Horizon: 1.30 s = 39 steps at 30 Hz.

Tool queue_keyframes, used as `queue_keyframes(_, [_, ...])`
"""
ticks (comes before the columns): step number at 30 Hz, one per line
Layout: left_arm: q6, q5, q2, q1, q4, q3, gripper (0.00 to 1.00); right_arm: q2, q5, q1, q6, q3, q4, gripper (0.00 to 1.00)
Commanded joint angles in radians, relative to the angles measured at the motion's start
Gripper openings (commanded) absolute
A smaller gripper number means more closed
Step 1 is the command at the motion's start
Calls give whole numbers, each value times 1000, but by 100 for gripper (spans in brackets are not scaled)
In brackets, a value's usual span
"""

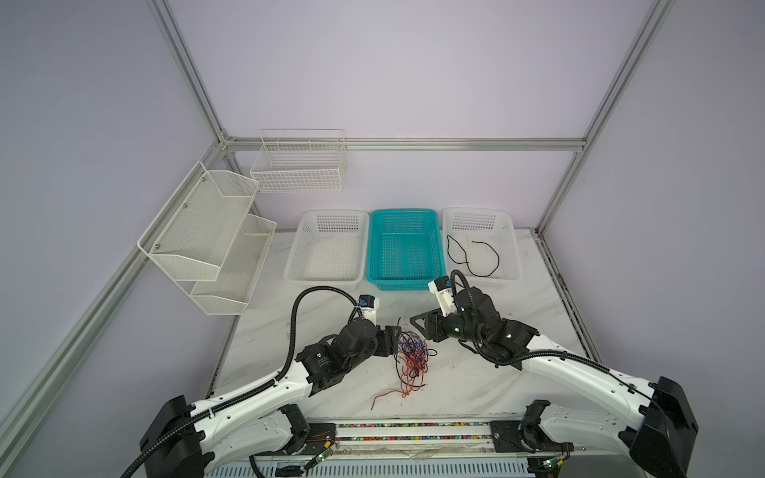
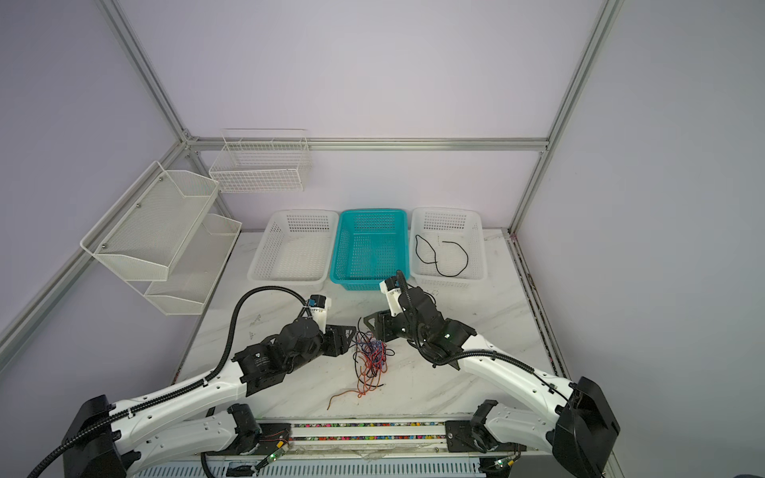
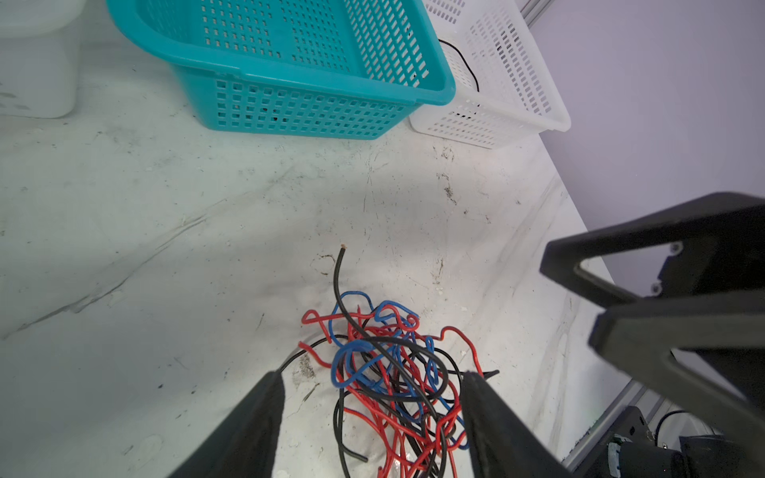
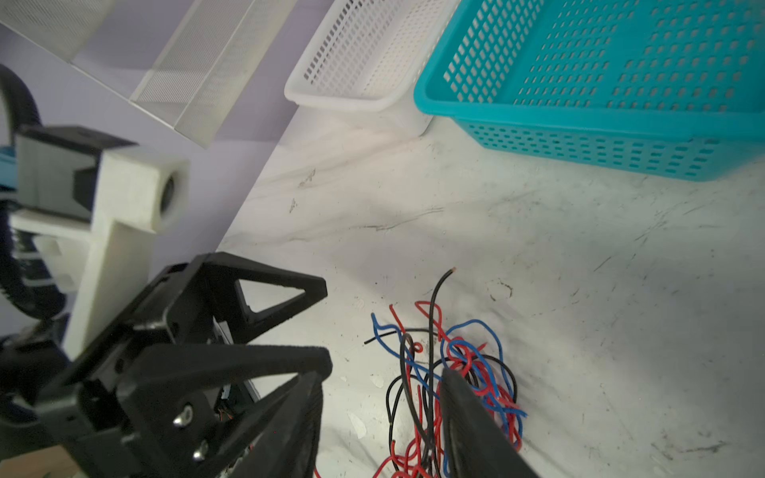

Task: Untangle the cables
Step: 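Move the right gripper back to the wire pile beside the left gripper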

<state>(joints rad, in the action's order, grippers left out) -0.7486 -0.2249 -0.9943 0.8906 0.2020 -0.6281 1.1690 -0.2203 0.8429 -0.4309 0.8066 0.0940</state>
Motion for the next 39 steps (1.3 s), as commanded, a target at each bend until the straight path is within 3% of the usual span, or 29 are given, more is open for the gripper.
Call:
queue_keyframes(1, [-36, -45, 49, -2, 27, 59, 70, 35, 72, 55, 39, -21, 4, 50])
queue_keyframes(8, [-89, -11, 64, -4, -17, 133, 71, 84, 136, 86, 27, -51, -8, 49])
queue_keyframes(16, [-112, 42, 6, -3, -65, 140, 71, 141, 134, 115, 34, -46, -29, 36])
queue_keyframes(19, [-118, 56, -12, -4, -88, 142, 71, 148, 149, 123, 30, -50, -32, 27])
queue_keyframes(25, [-133, 87, -64, -3, -142, 139, 71, 132, 179, 132, 28, -41, -17, 0])
queue_keyframes(39, [-159, 172, -213, -4, -271, 124, 70, -11, 180, 148, 50, 117, 81, 0])
